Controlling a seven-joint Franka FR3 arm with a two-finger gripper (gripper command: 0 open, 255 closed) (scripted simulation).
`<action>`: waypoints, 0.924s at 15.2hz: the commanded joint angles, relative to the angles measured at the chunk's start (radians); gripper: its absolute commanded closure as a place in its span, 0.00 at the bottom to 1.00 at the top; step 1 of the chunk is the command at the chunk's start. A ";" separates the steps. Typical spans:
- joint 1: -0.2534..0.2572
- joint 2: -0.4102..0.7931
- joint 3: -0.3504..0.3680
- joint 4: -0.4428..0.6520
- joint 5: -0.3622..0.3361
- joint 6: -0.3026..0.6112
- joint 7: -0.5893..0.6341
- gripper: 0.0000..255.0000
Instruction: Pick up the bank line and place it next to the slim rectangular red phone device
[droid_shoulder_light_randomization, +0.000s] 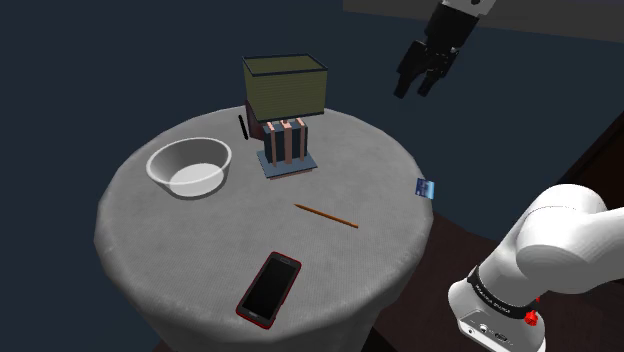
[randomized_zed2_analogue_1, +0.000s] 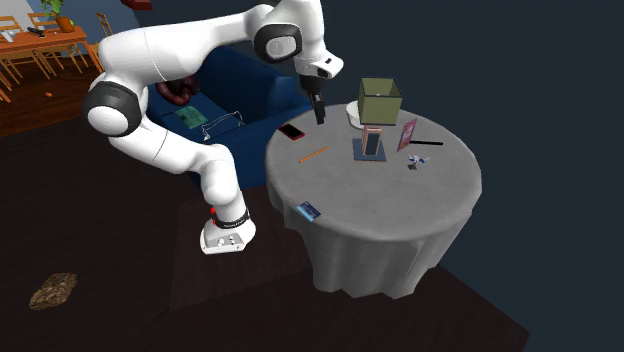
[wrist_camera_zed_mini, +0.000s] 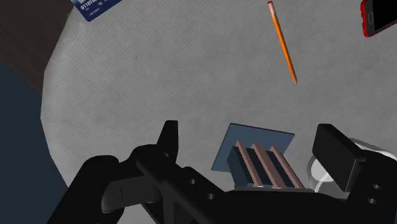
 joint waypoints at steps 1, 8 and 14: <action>0.000 0.000 0.000 0.000 0.000 0.000 0.000 0.00; -0.074 0.121 -0.097 -0.072 0.023 0.015 0.050 0.00; -0.139 0.222 -0.178 -0.146 0.042 0.033 0.088 0.00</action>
